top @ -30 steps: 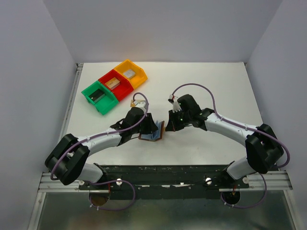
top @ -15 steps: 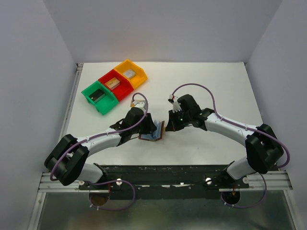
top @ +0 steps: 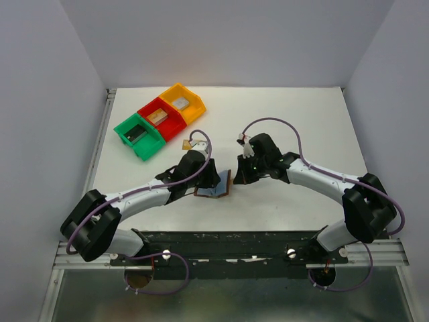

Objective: Take the credit cards out of the card holder
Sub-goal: Remove the credit card from the card holder.

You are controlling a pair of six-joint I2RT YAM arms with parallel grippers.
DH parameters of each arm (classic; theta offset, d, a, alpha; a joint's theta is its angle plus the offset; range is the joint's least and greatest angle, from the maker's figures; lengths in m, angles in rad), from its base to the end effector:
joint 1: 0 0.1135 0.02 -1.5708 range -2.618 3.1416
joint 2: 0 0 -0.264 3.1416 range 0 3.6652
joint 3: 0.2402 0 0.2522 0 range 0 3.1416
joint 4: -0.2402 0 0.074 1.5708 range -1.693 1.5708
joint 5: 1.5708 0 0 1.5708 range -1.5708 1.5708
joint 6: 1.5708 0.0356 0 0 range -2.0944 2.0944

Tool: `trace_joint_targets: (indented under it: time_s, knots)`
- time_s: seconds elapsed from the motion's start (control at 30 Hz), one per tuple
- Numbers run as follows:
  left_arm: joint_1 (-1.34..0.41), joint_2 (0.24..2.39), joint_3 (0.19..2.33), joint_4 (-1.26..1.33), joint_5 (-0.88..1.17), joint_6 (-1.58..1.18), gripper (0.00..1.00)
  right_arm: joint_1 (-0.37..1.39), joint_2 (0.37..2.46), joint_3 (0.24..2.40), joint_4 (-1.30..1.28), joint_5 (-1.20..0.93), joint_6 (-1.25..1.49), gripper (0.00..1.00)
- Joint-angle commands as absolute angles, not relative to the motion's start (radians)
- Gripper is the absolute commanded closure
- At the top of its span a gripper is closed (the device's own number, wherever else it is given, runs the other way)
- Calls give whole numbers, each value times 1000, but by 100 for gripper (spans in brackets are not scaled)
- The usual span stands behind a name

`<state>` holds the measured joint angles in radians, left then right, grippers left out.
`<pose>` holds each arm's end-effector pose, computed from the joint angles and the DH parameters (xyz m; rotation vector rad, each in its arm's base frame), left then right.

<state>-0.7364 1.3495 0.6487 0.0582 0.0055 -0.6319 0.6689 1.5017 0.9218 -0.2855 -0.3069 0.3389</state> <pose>0.2041 -0.1853 0.1933 0.1245 2.3182 -0.7394 0.2362 0.2004 0.2107 -0.5625 2.4934 0.7992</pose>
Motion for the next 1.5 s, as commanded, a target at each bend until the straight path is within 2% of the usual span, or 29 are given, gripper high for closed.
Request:
trace_joint_targets:
  time_s: [0.0,0.17,0.4,0.53,0.73,0.83,0.97,1.07,1.13,1.2,1.27,1.37,1.47]
  knots:
    - [-741,1322,660,32,-48,-618,48,661,1497,900,-284,-276,339,100]
    - [-741,1319,657,8,-83,-626,48,658,1494,899,-284,-270,339,100]
    - [-741,1246,664,-170,-311,-666,46,653,1493,902,-298,-255,339,100]
    - [-739,1172,638,-155,-357,-667,46,653,1493,908,-305,-245,334,100]
    - [-738,1163,611,-20,-241,-640,47,653,1494,908,-302,-253,333,100]
    - [-738,1218,604,76,-123,-638,47,653,1494,908,-304,-252,334,100]
    - [-738,1321,638,78,-64,-641,50,653,1503,922,-351,-197,351,99]
    - [-738,1350,637,71,-71,-653,52,652,1496,937,-405,-108,368,83]
    - [-738,1347,627,68,-84,-660,52,653,1483,956,-448,-40,370,65]
    - [-738,1338,620,61,-103,-666,52,655,1467,974,-486,-5,368,54]
    - [-735,1328,614,57,-120,-669,52,653,1454,1009,-534,44,361,49]
    - [-732,1316,600,67,-126,-680,53,653,1419,1043,-548,41,350,47]
    - [-730,1313,592,90,-120,-684,52,653,1379,1034,-482,-62,348,47]
